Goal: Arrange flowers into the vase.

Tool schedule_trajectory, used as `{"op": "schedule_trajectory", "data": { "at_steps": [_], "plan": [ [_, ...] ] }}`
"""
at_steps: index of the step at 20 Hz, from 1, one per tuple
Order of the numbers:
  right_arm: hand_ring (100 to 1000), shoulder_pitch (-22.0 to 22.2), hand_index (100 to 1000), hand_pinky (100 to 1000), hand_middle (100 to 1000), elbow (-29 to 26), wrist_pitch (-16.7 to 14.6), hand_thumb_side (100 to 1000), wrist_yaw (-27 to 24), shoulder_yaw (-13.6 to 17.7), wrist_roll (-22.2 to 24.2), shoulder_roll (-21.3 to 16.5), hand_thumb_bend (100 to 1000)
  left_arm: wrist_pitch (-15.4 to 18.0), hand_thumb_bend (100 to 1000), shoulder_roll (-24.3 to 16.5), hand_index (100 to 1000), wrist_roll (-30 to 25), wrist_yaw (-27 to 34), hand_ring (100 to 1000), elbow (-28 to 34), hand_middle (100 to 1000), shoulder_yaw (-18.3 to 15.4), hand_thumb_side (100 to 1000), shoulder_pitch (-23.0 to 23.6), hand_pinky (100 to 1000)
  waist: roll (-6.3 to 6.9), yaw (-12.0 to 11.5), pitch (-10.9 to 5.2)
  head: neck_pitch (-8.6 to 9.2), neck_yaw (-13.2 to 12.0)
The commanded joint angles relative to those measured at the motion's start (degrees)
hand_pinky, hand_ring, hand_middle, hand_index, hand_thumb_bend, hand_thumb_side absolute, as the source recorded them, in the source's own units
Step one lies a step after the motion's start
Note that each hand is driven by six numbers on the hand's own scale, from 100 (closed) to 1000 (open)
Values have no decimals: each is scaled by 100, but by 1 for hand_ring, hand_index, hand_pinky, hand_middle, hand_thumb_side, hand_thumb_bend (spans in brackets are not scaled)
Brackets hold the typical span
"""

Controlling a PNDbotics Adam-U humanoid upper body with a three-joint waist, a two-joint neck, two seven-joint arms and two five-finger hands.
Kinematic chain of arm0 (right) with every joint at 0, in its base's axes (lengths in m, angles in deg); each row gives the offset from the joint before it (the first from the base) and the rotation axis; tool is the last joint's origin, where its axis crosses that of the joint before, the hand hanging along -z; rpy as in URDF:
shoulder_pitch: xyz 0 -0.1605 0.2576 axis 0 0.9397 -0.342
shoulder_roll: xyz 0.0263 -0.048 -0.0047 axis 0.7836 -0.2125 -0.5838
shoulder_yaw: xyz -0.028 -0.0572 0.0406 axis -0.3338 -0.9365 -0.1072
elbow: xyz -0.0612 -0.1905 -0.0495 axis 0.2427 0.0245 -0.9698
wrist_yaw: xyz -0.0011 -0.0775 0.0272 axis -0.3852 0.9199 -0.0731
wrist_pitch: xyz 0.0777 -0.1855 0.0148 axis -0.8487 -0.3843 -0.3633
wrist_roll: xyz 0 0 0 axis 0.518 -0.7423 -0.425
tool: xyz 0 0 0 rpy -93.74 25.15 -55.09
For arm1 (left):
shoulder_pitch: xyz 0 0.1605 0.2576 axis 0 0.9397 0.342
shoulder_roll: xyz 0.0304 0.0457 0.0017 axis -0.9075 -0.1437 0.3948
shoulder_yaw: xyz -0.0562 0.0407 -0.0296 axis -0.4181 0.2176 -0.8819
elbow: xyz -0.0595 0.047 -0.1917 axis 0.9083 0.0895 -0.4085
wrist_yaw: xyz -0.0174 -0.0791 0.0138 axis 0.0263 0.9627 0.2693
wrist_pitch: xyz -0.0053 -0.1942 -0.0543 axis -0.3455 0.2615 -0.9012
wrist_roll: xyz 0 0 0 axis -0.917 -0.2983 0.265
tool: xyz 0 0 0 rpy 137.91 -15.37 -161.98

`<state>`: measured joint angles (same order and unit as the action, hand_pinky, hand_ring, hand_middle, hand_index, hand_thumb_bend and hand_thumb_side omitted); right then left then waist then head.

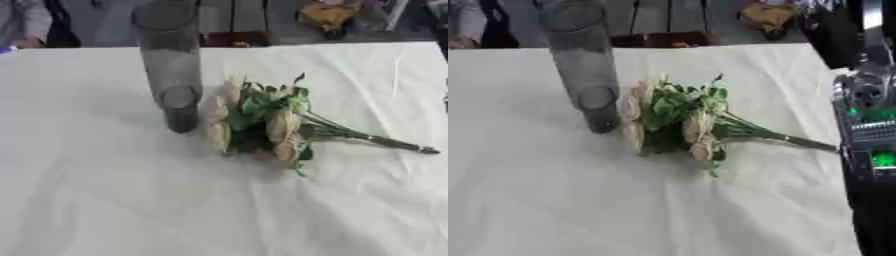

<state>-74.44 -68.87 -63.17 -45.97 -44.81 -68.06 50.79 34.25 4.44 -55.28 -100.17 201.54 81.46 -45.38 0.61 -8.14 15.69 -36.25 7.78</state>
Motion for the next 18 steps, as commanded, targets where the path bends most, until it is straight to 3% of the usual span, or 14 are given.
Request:
{"op": "schedule_trajectory", "data": {
  "at_steps": [1,8,11,16,18],
  "plan": [
    [948,-364,948,778,795,283,236,1000,261,-221,203,-499,322,-4,100,-50,959,-14,19,890,82,953,-8,1000,-24,722,9,-21,-124,-99,49],
    [974,-1011,969,802,863,1204,707,1000,789,-964,770,-1126,471,-6,100,-56,959,-56,47,890,82,953,26,1000,-30,723,20,-72,-154,-67,118],
    [978,-1161,975,809,879,1588,733,946,937,-1239,1006,-1359,543,-9,100,-71,959,-71,52,890,82,953,34,1000,-28,723,13,-73,-170,-41,119],
    [978,-1287,983,814,888,2269,581,895,1066,-1551,1425,-1798,591,-15,100,-87,959,-86,58,889,82,953,45,1000,-13,723,-8,-75,-186,3,111],
    [985,-1258,1000,821,894,2545,515,831,1078,-1638,1595,-1940,643,-17,100,-90,959,-91,61,889,82,953,48,1000,-10,722,-16,-71,-186,32,102]
  ]
}}
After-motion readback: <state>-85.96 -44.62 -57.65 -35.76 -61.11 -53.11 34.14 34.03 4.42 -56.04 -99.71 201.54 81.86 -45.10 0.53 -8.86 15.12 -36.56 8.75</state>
